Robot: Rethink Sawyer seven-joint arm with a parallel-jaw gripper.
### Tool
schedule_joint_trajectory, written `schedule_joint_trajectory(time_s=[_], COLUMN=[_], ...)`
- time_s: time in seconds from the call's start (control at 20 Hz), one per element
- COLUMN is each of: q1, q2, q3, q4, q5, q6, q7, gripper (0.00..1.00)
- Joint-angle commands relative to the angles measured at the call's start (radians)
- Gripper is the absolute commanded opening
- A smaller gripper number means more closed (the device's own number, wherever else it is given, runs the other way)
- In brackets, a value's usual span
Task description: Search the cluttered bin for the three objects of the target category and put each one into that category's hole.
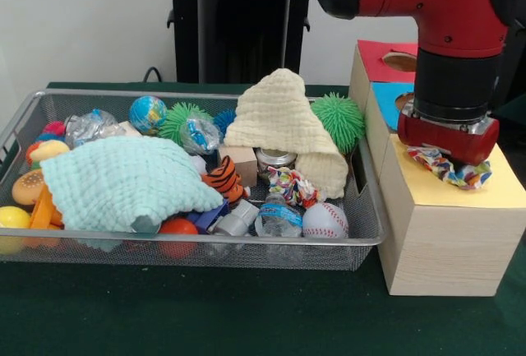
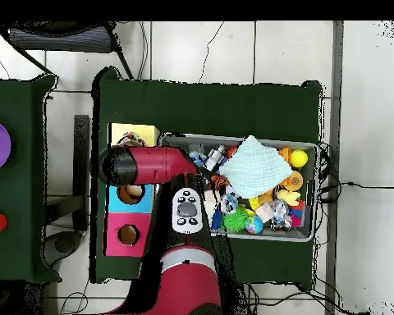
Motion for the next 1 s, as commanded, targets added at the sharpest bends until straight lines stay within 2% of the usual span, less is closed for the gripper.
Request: schedule_joint_trajectory(time_s=[0.05,0.2,0.35,0.5,0.65,0.8,1.0], q1=[-0.038,-0.068,-0.082,-0.099,-0.112,-0.133,-0.145], q2=[0.104,0.102,0.025,-0.071,-0.116,-0.113,-0.103], q3=[-0.022,0.031,0.047,0.069,0.091,0.123,0.12], q4=[-0.002,0.038,0.075,0.103,0.101,0.069,-0.001], q5=[-0.05,-0.016,-0.013,-0.001,0.005,0.013,-0.008], q6=[0.146,0.179,0.273,0.42,0.513,0.561,0.588], q7=[-0.013,-0.017,-0.051,-0.081,-0.089,-0.1,-0.104], gripper=[0.0,0.0,0.0,0.0,0.0,0.0,0.0])
